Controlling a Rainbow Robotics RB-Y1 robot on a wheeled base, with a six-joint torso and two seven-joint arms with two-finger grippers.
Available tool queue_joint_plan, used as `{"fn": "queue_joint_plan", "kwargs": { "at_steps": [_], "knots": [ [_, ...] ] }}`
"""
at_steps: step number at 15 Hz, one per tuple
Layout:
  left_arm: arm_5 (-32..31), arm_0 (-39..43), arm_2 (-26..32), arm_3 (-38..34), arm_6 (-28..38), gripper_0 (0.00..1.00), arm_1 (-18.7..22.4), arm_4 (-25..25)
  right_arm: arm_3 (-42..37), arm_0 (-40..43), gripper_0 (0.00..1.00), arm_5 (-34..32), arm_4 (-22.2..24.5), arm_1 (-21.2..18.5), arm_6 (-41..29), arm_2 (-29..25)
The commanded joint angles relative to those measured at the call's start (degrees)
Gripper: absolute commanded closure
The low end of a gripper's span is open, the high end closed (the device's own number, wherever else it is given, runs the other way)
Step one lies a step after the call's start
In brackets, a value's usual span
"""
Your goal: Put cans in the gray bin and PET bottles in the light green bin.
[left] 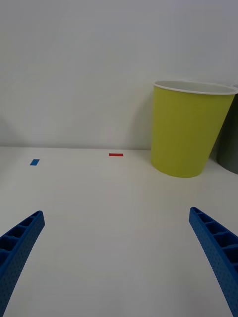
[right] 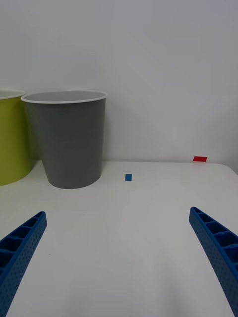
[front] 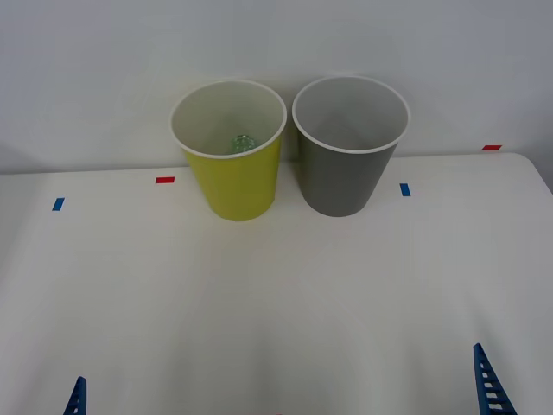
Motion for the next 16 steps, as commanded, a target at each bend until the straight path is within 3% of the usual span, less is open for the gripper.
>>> {"fn": "queue_joint_plan", "kwargs": {
  "at_steps": [1,16],
  "knots": [
    [0.0,0.0,0.0,0.0,0.0,0.00,0.0,0.0,0.0,0.0,0.00,0.0,0.0,0.0,0.0,0.0],
    [0.0,0.0,0.0,0.0,0.0,0.00,0.0,0.0,0.0,0.0,0.00,0.0,0.0,0.0,0.0,0.0]
  ]
}}
